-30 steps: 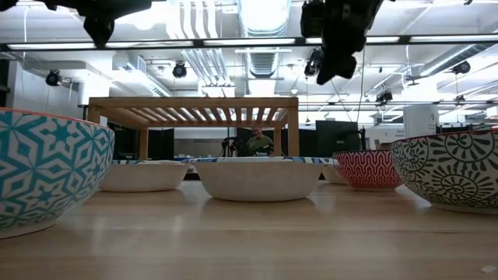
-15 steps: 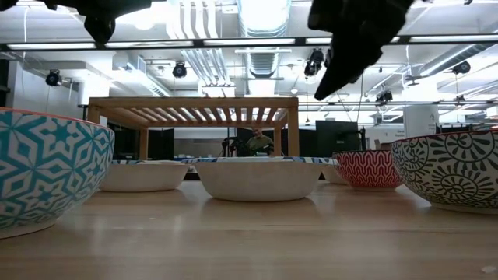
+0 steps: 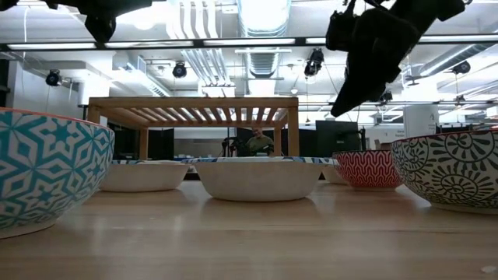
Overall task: Place and stack bowls onto a shelf
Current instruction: Put the blue pattern bowl on the shelf
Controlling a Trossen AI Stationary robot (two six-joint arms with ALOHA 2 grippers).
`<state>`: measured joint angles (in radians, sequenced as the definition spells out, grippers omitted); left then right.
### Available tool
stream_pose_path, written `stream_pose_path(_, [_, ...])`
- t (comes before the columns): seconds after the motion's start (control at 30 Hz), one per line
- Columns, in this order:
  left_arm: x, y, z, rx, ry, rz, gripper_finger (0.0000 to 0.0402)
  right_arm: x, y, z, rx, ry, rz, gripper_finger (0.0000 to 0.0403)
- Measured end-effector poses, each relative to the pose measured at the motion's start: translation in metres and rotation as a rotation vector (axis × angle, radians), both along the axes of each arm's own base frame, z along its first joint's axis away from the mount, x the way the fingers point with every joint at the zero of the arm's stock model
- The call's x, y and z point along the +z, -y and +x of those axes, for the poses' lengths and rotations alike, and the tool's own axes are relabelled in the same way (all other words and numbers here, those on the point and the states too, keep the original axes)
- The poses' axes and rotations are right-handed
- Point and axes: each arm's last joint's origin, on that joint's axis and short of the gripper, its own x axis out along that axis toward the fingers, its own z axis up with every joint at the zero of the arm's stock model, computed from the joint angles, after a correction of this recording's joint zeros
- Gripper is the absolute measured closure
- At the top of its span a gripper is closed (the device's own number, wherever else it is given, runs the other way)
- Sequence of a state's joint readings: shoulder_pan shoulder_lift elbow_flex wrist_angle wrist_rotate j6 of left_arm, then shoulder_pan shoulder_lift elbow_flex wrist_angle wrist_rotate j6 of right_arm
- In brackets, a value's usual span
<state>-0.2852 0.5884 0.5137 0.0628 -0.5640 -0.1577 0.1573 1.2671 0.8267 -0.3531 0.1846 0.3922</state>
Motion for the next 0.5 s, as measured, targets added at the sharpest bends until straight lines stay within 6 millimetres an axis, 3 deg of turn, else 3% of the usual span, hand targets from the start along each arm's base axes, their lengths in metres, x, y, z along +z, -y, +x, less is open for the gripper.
stream_pose_path(0.27, [-0.0003,0.0001,0.0005,0.0,-0.002,0.0,0.0402,0.003,0.0008,0.0033,-0.013,0.003,-0.017,0.0377])
stream_pose_path(0.5, [-0.0007,0.0003,0.001,0.0,-0.005,0.001,0.0402,0.0019,0.0008,-0.0019,-0.006,-0.081,-0.003,0.0286])
